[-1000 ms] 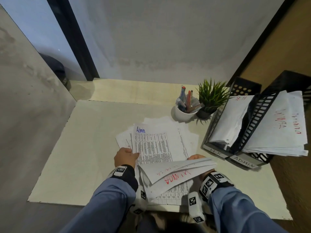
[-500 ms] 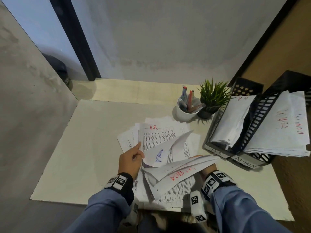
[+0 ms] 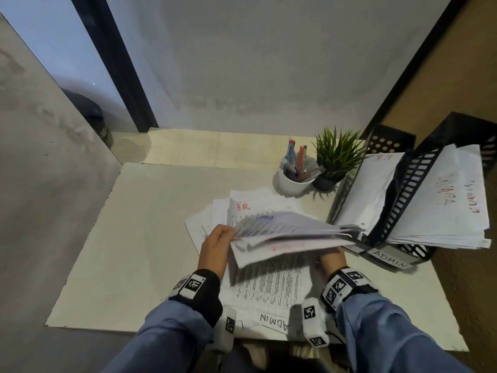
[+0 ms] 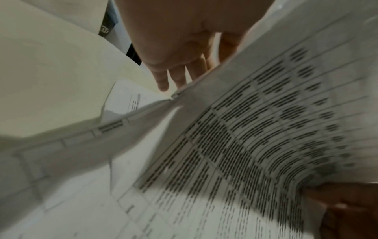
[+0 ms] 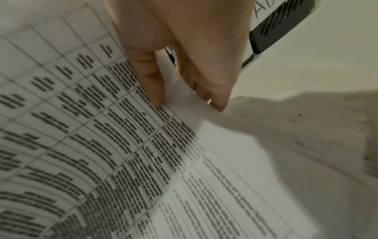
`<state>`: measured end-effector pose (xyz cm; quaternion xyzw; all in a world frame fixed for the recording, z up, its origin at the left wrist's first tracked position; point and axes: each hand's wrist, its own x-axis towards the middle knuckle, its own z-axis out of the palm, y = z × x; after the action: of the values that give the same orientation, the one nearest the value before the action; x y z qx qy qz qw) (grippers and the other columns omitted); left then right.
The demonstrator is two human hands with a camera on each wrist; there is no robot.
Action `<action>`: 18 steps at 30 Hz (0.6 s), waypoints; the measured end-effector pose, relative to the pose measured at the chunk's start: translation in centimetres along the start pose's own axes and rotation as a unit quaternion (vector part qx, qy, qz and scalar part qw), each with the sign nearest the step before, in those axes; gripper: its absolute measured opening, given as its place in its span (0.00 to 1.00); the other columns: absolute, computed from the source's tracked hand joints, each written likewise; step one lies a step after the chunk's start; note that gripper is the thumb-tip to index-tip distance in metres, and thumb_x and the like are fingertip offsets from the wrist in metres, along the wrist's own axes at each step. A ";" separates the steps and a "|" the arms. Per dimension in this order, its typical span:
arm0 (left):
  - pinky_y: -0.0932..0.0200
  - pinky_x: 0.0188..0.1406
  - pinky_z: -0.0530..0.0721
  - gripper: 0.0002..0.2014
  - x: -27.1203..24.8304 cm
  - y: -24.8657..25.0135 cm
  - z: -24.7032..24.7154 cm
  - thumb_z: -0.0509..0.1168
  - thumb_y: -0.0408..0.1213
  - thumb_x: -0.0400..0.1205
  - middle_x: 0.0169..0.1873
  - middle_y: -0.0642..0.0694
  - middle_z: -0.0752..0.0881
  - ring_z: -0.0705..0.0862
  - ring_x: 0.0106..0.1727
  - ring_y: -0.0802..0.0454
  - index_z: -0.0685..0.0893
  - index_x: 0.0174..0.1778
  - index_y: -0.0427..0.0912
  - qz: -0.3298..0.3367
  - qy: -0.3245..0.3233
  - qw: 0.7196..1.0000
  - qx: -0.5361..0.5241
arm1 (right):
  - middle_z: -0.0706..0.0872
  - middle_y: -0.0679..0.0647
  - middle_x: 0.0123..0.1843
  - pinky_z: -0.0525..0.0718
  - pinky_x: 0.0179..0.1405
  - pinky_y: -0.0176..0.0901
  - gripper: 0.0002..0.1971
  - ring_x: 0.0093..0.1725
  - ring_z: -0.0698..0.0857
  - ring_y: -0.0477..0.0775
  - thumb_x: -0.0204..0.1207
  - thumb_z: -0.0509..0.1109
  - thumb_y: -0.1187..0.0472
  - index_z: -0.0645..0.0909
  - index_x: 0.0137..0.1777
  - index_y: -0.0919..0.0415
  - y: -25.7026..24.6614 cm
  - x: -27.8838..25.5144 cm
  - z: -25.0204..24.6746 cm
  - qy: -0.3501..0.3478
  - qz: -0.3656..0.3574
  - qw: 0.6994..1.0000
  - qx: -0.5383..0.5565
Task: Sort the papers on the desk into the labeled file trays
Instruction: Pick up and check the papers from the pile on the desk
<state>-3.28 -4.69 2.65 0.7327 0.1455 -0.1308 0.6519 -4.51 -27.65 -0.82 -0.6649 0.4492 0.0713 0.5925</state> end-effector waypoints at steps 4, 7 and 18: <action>0.55 0.63 0.72 0.41 -0.9 1.5 -0.3 0.53 0.75 0.70 0.62 0.53 0.80 0.78 0.62 0.54 0.78 0.66 0.47 -0.005 -0.094 0.995 -0.010 | 0.84 0.53 0.21 0.78 0.18 0.28 0.11 0.34 0.79 0.55 0.68 0.67 0.81 0.75 0.33 0.66 -2.3 -1.7 -0.5 -0.011 -0.013 0.998 0.059; 0.67 0.39 0.83 0.23 -1.5 3.4 0.2 0.67 0.50 0.77 0.58 0.47 0.83 0.83 0.53 0.55 0.74 0.63 0.42 -0.010 -0.139 0.990 -0.030 | 0.89 0.57 0.40 0.84 0.47 0.43 0.07 0.48 0.84 0.59 0.68 0.70 0.76 0.82 0.37 0.64 -4.4 -2.2 -1.0 -0.059 -0.015 0.998 0.008; 0.71 0.34 0.85 0.13 -1.8 7.0 1.5 0.67 0.31 0.79 0.42 0.59 0.84 0.84 0.40 0.70 0.75 0.48 0.56 0.250 0.002 0.968 0.024 | 0.85 0.57 0.42 0.88 0.39 0.39 0.16 0.46 0.85 0.55 0.68 0.68 0.80 0.78 0.39 0.56 -9.5 -9.2 -1.9 -0.076 -0.285 0.942 0.159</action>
<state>-2.24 -7.03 9.54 0.7612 -0.0444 0.0348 0.6461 -4.24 -25.61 12.37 -0.6549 0.2000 -0.1221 0.7185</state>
